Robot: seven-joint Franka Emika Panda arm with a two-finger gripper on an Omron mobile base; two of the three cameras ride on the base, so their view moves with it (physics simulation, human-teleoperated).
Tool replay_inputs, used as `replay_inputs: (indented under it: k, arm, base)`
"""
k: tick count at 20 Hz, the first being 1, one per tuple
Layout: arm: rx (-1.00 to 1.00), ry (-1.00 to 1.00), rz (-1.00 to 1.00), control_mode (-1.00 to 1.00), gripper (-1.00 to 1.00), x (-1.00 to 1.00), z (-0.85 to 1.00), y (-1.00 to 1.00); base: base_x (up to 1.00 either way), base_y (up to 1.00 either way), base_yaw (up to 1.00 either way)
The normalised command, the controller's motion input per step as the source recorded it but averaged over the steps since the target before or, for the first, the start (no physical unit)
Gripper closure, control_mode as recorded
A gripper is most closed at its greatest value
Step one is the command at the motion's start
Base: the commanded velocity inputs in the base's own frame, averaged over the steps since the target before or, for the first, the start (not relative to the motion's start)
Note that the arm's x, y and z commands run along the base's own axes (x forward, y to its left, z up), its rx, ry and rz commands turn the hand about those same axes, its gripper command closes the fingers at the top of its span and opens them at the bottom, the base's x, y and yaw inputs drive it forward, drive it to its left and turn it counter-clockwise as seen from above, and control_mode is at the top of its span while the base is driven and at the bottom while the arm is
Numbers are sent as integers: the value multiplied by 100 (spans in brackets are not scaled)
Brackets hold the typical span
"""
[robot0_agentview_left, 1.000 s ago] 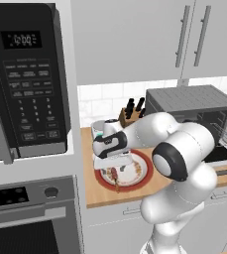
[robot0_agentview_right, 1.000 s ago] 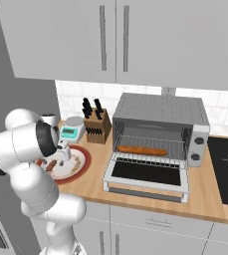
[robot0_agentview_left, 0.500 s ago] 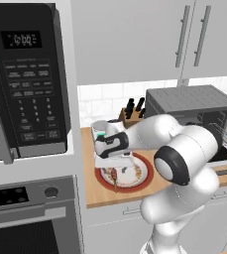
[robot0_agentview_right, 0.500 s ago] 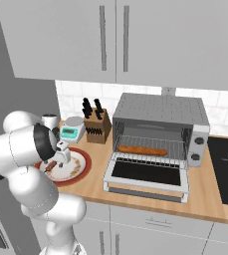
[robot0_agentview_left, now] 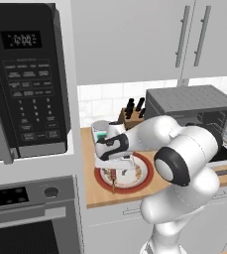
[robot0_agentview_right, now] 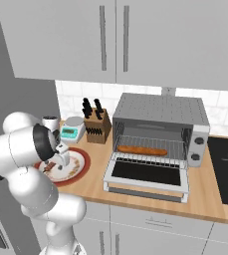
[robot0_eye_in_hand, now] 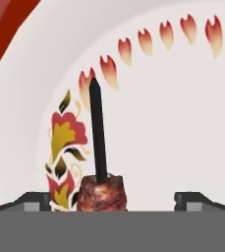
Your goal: Pick up the kebab skewer and baguette bread, and place them inside the toaster oven. Close the toaster oven door and start by setting the timer.
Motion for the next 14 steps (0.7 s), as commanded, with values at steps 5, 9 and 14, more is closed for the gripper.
replay_inputs:
  k: [5, 9, 14]
  arm:
    - [0, -1, -6, -100, -100, -3, -21, 0]
    - [0, 0, -5, -100, 100, -16, -34, 0]
    - [0, 0, -8, -100, 100, -30, -49, 0]
  base:
    - [0, 0, 0]
    - [0, 0, 0]
    - [0, 0, 0]
